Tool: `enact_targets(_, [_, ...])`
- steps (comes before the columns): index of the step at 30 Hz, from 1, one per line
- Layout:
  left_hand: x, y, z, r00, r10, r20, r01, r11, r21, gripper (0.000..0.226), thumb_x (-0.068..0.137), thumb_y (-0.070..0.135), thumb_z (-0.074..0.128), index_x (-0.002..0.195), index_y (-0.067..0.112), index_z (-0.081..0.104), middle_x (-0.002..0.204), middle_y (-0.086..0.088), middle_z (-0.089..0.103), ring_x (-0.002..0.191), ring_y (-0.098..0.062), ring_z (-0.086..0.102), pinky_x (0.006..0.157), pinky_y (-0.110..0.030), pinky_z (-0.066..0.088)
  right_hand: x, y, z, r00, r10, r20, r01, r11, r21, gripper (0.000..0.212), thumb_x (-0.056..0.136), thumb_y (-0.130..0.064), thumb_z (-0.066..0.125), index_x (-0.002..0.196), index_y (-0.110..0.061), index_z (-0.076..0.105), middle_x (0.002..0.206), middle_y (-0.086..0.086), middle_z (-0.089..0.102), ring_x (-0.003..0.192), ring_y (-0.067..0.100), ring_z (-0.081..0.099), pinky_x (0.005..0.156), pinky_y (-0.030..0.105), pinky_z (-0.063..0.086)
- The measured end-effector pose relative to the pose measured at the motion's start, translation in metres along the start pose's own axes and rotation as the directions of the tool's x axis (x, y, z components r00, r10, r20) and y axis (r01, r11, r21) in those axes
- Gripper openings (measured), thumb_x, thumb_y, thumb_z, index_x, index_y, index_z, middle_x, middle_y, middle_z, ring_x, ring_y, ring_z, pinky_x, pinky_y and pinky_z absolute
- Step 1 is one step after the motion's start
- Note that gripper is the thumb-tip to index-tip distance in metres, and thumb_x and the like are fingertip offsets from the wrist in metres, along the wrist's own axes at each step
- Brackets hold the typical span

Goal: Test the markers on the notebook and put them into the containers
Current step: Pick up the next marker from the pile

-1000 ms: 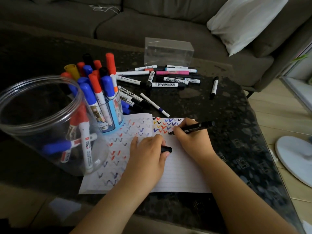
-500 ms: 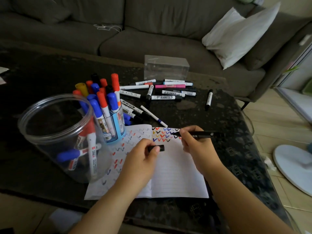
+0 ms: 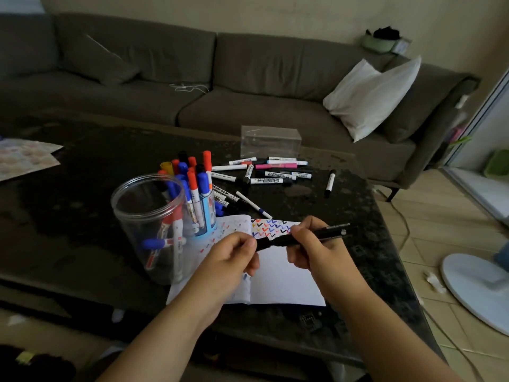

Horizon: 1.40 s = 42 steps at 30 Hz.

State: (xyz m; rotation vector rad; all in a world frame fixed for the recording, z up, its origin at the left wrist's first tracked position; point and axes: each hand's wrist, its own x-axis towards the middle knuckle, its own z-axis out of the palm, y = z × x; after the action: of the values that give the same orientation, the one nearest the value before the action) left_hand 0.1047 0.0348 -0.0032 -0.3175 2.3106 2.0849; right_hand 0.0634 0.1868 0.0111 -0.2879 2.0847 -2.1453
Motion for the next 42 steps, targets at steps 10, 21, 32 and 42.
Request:
enact_targets(10, [-0.042, 0.016, -0.018, 0.964, 0.107, 0.243, -0.189, 0.919, 0.345, 0.019, 0.098, 0.037, 0.038, 0.098, 0.036, 0.057, 0.071, 0.011, 0.054, 0.076, -0.004, 0.055, 0.083, -0.026, 0.049, -0.032, -0.025, 0.008, 0.997, -0.049, 0.056, 0.053, 0.997, -0.063, 0.025, 0.091, -0.023, 0.058, 0.069, -0.012, 0.059, 0.047, -0.003, 0.042, 0.045, 0.01, 0.033, 0.046, 0.021, 0.029])
enact_targets(21, [-0.061, 0.029, -0.015, 0.936, 0.329, 0.123, -0.347, 0.818, 0.459, 0.016, 0.097, 0.036, 0.038, 0.091, 0.032, 0.052, 0.067, 0.01, 0.05, 0.064, -0.002, 0.05, 0.058, -0.016, 0.041, -0.043, -0.03, 0.041, 0.996, -0.047, -0.069, 0.061, 0.974, 0.219, 0.034, 0.095, -0.01, 0.049, 0.061, -0.013, 0.043, 0.05, 0.0, 0.032, 0.046, 0.012, 0.025, 0.047, 0.027, 0.024])
enact_targets(32, [-0.057, 0.028, -0.047, 0.935, 0.354, 0.007, -0.268, 0.696, 0.666, 0.022, 0.097, 0.034, 0.042, 0.113, 0.024, 0.054, 0.099, 0.007, 0.059, 0.091, -0.006, 0.055, 0.073, -0.018, 0.043, -0.042, -0.029, 0.046, 0.981, 0.195, -0.019, -0.193, 0.945, -0.264, 0.034, 0.09, -0.041, 0.055, 0.086, -0.008, 0.062, 0.054, -0.003, 0.056, 0.049, 0.005, 0.047, 0.055, 0.021, 0.044])
enact_targets(42, [-0.061, 0.026, -0.088, 0.884, 0.466, 0.018, -0.298, 0.536, 0.79, 0.021, 0.096, 0.034, 0.042, 0.104, 0.02, 0.055, 0.097, 0.007, 0.056, 0.089, -0.009, 0.054, 0.074, -0.025, 0.044, -0.018, -0.023, 0.092, 0.777, -0.335, 0.533, 0.628, 0.353, -0.694, 0.027, 0.087, -0.02, 0.065, 0.113, -0.019, 0.068, 0.096, 0.003, 0.059, 0.09, 0.02, 0.059, 0.076, 0.035, 0.052])
